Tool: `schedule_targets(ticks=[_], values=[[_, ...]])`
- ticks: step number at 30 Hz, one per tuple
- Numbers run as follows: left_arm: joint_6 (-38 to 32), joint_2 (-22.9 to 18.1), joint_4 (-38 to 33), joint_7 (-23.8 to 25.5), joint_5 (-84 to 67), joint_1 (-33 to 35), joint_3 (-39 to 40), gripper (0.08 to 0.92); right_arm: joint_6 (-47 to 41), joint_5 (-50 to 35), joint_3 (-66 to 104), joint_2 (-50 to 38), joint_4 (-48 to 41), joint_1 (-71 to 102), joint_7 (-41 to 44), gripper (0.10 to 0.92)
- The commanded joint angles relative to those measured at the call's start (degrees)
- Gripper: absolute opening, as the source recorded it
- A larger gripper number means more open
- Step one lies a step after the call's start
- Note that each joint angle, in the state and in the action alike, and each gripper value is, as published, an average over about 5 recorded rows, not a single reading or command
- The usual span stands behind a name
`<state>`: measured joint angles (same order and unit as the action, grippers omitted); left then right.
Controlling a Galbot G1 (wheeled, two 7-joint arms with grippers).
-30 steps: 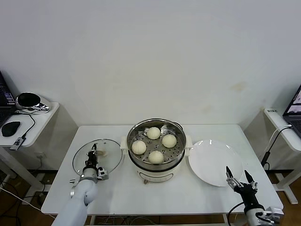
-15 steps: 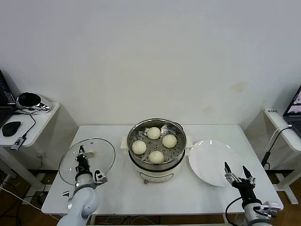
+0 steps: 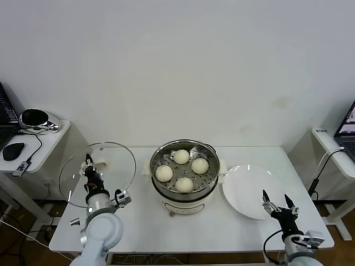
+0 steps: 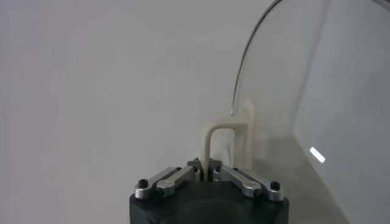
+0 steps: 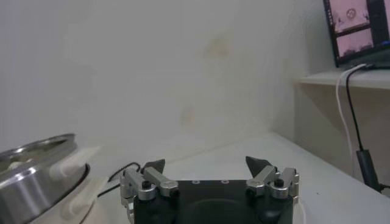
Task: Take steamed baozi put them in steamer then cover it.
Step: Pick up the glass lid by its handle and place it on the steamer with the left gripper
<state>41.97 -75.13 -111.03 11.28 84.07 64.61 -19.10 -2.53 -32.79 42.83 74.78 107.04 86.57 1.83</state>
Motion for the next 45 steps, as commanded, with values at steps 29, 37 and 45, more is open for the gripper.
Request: schedule_targets(ticks=[29, 37, 45], values=[[2.8, -16.7, 18.4, 4.4, 2.0, -20.8, 29.0, 0.138, -0.7, 5.8, 0.8, 3.8, -4.2, -0.8, -0.4, 0.823], [2.9, -16.8, 20.3, 5.8, 3.1, -20.6, 29.5, 0.138, -0.7, 6.6, 0.4, 4.2, -4.5, -1.2, -0.3, 0.823], [2.9, -16.8, 19.8, 8.9, 5.7, -20.1, 29.2, 0.138, -0.6, 7.1, 0.1, 4.2, -4.9, -1.5, -0.3, 0.823]])
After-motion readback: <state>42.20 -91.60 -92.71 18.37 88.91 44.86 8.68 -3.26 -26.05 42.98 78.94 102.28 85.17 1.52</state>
